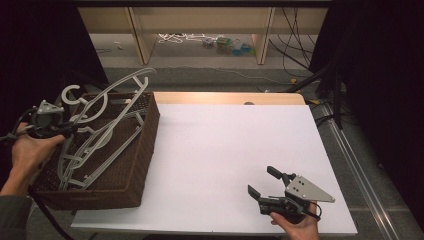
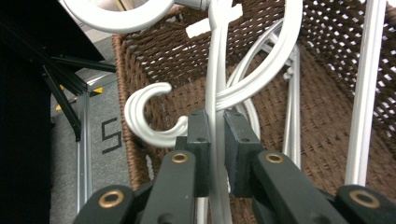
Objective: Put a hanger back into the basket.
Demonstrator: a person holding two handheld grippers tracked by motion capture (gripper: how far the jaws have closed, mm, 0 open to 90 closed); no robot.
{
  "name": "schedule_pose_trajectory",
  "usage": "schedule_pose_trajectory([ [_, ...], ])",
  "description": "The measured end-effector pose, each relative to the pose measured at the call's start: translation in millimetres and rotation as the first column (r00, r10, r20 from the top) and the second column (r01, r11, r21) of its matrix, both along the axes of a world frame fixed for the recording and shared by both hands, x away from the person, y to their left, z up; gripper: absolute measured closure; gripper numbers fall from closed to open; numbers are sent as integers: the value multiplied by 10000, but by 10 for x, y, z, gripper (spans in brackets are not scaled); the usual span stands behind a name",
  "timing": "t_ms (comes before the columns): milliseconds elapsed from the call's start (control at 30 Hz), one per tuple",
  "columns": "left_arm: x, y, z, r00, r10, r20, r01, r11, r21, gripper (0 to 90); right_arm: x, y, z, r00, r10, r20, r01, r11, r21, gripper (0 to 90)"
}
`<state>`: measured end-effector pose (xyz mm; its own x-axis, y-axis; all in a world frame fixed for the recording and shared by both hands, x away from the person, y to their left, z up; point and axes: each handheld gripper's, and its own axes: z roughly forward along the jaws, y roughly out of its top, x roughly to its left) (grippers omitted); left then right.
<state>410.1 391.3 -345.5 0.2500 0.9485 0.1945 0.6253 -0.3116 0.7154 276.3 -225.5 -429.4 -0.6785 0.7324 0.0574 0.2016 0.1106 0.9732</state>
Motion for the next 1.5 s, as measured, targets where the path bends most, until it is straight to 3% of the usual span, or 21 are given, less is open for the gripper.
schedule_pose_trajectory([
  [633,-71,175,-185,9997,251,10,-252,9984,515,816,0,-1,1,10000,-19,-1,19,10000,-17,160],
  [800,-91,187,-239,9998,183,-30,-180,9962,855,816,-1,2,-1,10000,-23,-22,23,10000,-27,160],
  [1233,-113,218,-331,9983,62,-573,27,9881,1536,815,6,-11,3,10000,38,-55,-38,10000,-73,160],
  [1267,-110,209,-348,9988,110,-487,-41,9904,1381,815,8,-8,0,10000,-6,-12,6,10000,-62,160],
  [1500,-104,195,-386,9977,-3,-680,118,9856,1689,814,9,-9,-2,10000,36,-75,-36,10000,-2,160],
])
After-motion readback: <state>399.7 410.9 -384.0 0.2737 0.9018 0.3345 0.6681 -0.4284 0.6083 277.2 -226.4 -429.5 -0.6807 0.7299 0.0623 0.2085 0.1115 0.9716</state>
